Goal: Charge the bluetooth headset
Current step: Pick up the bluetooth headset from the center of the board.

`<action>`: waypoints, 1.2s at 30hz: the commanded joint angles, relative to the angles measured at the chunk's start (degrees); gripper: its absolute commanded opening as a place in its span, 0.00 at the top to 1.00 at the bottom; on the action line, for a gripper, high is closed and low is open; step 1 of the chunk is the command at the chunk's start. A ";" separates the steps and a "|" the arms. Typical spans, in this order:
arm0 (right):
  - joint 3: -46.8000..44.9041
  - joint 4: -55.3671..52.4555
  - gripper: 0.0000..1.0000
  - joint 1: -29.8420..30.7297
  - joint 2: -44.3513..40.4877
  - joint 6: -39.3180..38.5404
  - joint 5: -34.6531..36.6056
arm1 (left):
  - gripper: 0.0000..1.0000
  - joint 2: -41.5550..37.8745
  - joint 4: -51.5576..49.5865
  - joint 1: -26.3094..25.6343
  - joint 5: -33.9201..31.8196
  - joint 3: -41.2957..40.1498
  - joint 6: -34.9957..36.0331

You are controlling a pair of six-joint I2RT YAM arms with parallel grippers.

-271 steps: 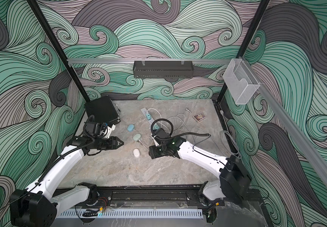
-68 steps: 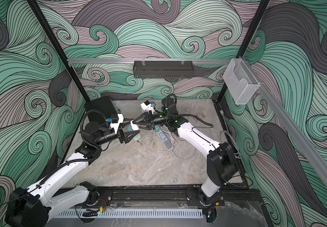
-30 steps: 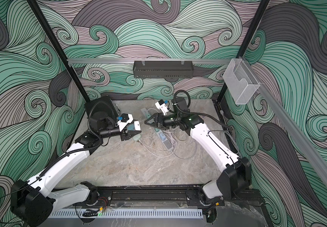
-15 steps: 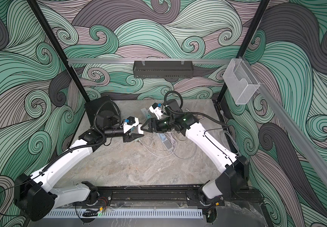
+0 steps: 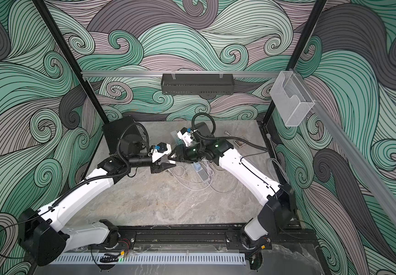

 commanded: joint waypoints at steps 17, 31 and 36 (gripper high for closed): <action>-2.40 6.78 0.80 -4.43 -1.24 1.72 -10.74 | 0.43 -0.60 -0.10 -0.94 -5.82 2.90 1.45; -8.90 20.95 0.81 -8.53 -1.90 10.36 -22.42 | 0.26 -5.11 6.25 4.07 2.72 -2.05 -4.70; -9.99 24.55 0.81 -8.96 -2.24 13.52 -24.10 | 0.25 -5.20 9.01 4.20 5.62 -3.35 -5.88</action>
